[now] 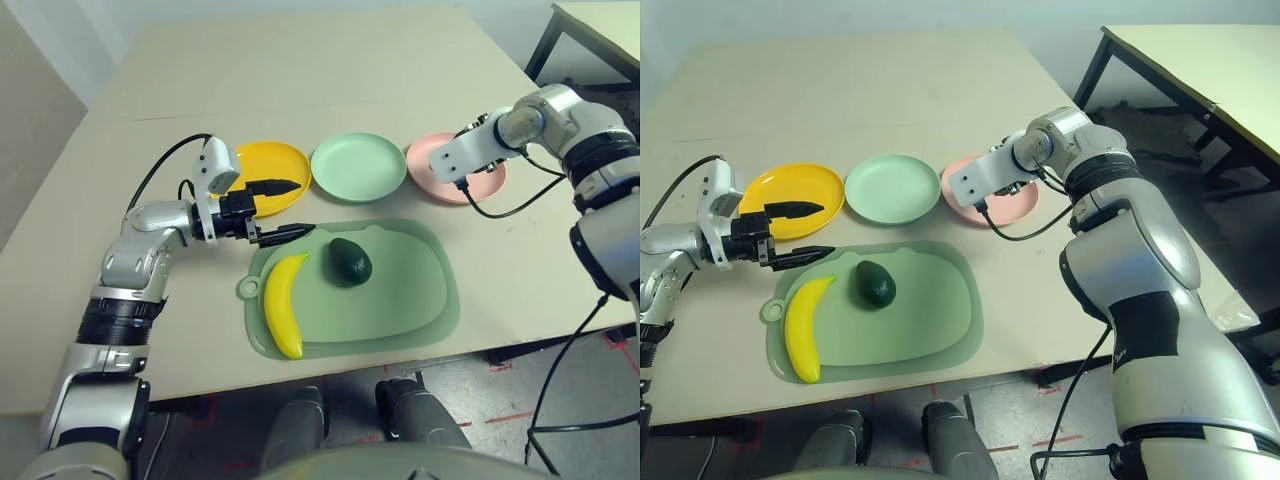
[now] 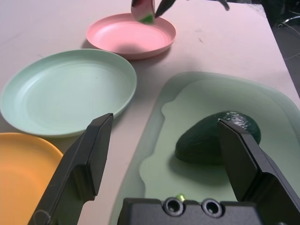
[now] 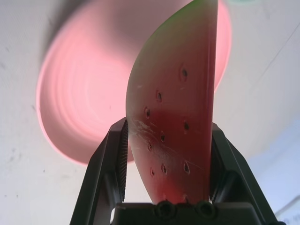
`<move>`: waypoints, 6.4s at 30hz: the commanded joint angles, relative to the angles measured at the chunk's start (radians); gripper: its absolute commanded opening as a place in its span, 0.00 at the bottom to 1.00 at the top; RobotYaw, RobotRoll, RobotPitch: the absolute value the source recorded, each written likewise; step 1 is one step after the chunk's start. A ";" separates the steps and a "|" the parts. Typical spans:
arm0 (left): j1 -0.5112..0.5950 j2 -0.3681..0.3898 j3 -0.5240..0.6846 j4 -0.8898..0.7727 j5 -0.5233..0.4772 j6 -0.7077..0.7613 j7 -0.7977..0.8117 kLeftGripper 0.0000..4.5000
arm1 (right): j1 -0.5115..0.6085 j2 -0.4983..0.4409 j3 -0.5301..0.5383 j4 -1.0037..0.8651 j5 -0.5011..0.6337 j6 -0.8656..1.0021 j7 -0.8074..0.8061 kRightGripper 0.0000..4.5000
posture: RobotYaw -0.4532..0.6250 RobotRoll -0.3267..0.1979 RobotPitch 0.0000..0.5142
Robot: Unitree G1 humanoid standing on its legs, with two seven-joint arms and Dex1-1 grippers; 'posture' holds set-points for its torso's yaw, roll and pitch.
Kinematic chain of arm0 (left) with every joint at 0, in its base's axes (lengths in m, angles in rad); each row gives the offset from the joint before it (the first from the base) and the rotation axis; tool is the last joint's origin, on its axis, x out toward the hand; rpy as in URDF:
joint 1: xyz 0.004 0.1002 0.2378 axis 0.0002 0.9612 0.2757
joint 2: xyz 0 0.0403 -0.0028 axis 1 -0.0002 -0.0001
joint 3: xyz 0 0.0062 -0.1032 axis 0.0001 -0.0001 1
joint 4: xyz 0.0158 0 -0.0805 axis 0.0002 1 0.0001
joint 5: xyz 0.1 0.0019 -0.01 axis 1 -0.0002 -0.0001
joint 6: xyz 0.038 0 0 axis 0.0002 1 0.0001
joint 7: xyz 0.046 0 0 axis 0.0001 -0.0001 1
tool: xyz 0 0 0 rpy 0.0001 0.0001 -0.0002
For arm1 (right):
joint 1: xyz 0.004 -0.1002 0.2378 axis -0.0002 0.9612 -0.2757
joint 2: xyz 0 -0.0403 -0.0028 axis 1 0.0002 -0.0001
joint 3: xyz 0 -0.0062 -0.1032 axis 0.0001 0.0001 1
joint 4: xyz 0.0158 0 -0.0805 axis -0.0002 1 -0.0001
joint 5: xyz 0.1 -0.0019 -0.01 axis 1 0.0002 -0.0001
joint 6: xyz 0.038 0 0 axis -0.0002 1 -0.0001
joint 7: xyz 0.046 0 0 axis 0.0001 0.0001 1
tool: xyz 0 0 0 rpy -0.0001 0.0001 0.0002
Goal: Place the fruits into color-matched plates.
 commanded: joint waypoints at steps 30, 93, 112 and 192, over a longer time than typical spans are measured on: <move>0.012 0.007 0.012 -0.037 -0.020 0.007 0.021 1.00 | 0.033 -0.024 0.033 0.020 -0.155 -0.010 -0.103 0.99 | 0.44 0.62 0.22; 0.241 0.159 0.056 -0.104 -0.079 -0.051 -0.188 1.00 | 0.098 0.243 0.170 -0.543 0.441 -0.662 0.582 0.99 | 0.54 0.62 0.29; 0.234 0.168 0.062 -0.105 -0.080 -0.054 -0.173 1.00 | 0.211 0.157 0.203 -0.798 0.671 -0.440 0.806 0.85 | 0.55 0.62 0.28; 0.183 0.220 0.071 -0.009 -0.021 -0.110 -0.264 1.00 | -0.076 0.293 0.116 -0.321 0.052 -0.555 0.278 1.00 | 0.55 0.62 0.26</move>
